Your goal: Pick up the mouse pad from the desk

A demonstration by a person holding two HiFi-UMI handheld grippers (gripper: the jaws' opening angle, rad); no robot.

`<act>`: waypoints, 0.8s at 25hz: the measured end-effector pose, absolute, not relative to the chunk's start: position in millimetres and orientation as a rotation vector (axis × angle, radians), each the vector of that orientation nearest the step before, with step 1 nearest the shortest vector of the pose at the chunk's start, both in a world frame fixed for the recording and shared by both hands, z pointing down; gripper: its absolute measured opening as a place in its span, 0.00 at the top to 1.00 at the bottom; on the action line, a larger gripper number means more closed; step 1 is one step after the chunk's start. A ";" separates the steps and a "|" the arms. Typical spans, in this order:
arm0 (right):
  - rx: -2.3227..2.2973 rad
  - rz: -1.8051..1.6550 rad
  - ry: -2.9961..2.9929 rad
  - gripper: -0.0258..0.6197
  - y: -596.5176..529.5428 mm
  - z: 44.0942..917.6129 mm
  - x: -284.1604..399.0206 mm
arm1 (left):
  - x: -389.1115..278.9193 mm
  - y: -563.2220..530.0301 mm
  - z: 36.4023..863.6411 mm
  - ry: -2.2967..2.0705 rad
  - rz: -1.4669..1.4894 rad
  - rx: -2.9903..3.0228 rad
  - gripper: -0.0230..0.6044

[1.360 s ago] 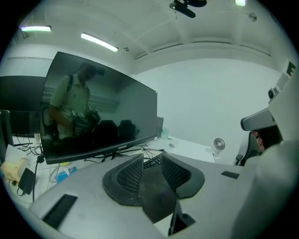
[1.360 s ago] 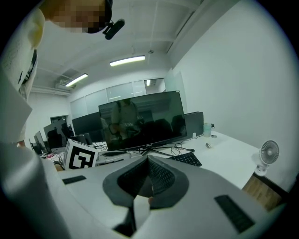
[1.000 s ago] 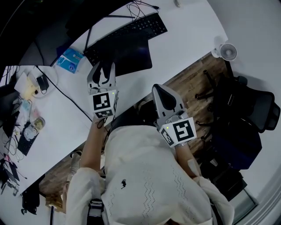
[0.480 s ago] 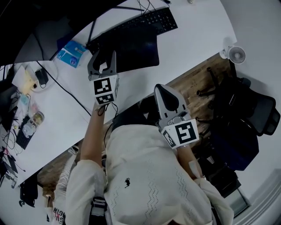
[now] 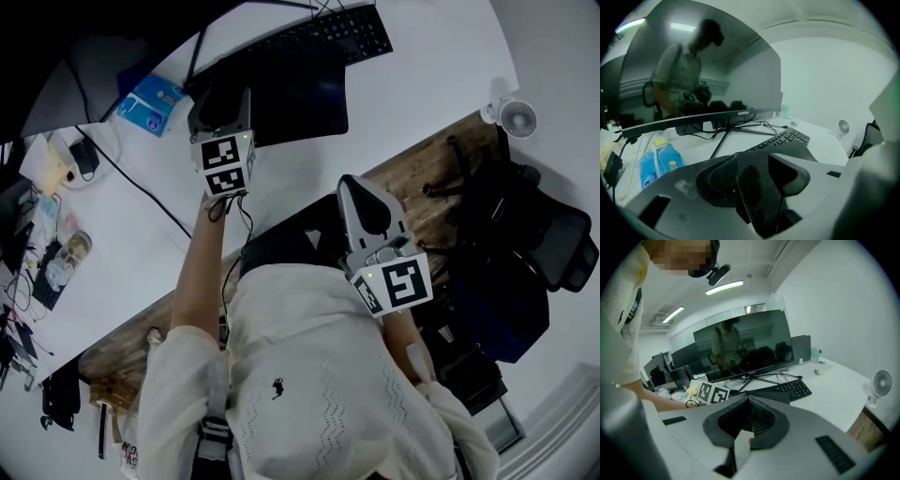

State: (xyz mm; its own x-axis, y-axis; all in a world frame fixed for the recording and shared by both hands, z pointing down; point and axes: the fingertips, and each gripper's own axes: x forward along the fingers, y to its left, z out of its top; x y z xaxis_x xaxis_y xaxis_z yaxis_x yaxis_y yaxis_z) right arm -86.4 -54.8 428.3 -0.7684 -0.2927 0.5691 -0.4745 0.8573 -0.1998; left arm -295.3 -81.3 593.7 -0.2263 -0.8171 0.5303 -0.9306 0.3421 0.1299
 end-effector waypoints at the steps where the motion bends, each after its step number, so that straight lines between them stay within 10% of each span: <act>1: 0.560 0.457 -2.490 0.96 -55.5 429.5 -86.0 | -295.7 -82.9 597.1 -2.090 0.296 1.521 0.63; 20: 0.603 0.513 -2.431 0.96 -61.7 448.7 -76.1 | -314.6 -112.7 626.8 -2.056 0.405 1.487 0.59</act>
State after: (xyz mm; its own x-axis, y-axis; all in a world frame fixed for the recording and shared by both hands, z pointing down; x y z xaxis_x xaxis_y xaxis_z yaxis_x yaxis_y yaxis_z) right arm -76.1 -61.7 448.7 -0.7319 -0.3006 0.6115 -0.5221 0.8241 -0.2198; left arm -314.6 -112.7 626.8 -0.2240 -0.7672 0.6010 -0.9378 0.3376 0.0814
